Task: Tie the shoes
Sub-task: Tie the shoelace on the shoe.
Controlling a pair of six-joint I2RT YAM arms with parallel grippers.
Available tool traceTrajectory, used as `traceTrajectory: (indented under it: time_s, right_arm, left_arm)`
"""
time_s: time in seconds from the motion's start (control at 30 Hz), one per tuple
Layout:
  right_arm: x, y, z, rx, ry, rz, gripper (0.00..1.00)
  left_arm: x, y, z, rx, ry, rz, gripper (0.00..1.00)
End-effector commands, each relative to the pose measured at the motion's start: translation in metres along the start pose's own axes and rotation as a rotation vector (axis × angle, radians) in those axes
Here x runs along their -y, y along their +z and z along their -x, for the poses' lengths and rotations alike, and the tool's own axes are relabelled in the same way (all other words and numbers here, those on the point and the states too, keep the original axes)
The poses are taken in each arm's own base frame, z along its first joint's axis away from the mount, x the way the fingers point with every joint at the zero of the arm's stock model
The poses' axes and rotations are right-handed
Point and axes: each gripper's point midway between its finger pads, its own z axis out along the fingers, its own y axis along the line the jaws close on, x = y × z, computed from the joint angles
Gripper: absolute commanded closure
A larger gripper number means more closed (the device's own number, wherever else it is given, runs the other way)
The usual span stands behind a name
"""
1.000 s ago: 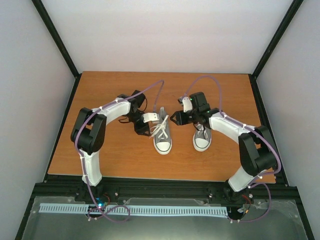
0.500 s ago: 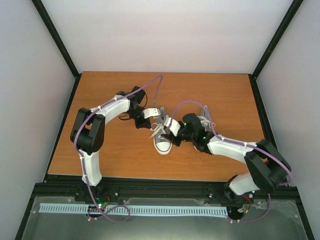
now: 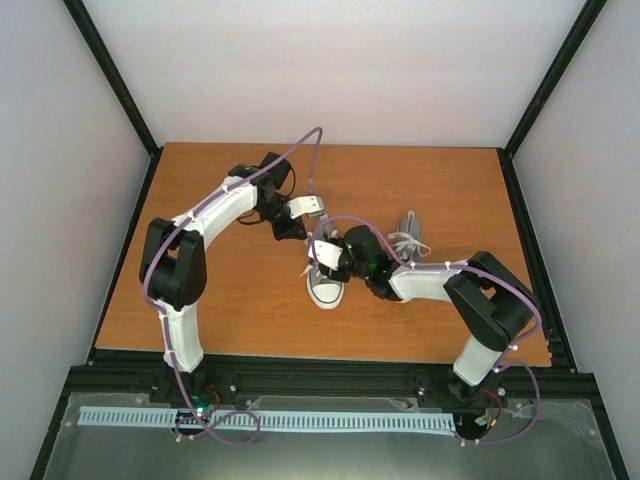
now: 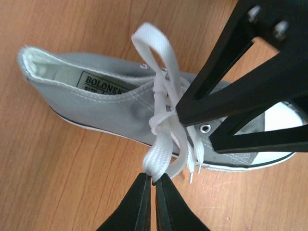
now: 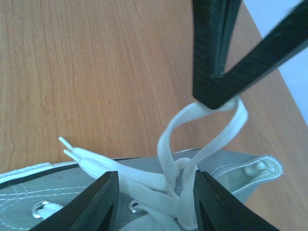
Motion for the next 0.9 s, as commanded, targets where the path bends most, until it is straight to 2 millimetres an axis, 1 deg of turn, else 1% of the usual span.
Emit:
traceTrajectory:
  time_s: [0.0,0.1,0.27,0.33,0.47,0.53,0.6,0.7,0.87]
  right_arm:
    - [0.015,0.007,0.016,0.038,-0.066,-0.054,0.57]
    - [0.014,0.013,0.015,0.036,-0.067,-0.047,0.62]
    - [0.022,0.020,0.018,0.040,-0.044,-0.072,0.63]
    - [0.022,0.023,0.013,0.022,-0.042,-0.078,0.64]
    - [0.022,0.028,0.006,-0.005,-0.030,-0.087,0.69]
    - [0.024,0.030,0.002,-0.027,-0.029,-0.095,0.73]
    - [0.024,0.033,-0.007,-0.068,-0.021,-0.100,0.77]
    - [0.023,0.030,-0.018,-0.111,0.000,-0.110,0.84]
    - [0.014,0.017,-0.031,-0.158,0.038,-0.102,0.90]
  left_arm:
    - [0.011,-0.021,0.020,0.047,-0.025,-0.041,0.93]
    - [0.013,-0.020,0.021,0.049,-0.034,-0.055,0.91]
    - [0.015,-0.019,0.021,0.052,-0.042,-0.074,0.91]
    - [0.017,-0.019,0.021,0.053,-0.042,-0.078,0.91]
    - [0.019,-0.020,0.021,0.059,-0.042,-0.091,0.91]
    - [0.020,-0.021,0.022,0.063,-0.041,-0.095,0.91]
    - [0.021,-0.021,0.022,0.063,-0.041,-0.096,0.91]
    - [0.019,-0.021,0.021,0.056,-0.039,-0.086,0.92]
    - [0.016,-0.017,0.018,0.045,-0.036,-0.075,0.94]
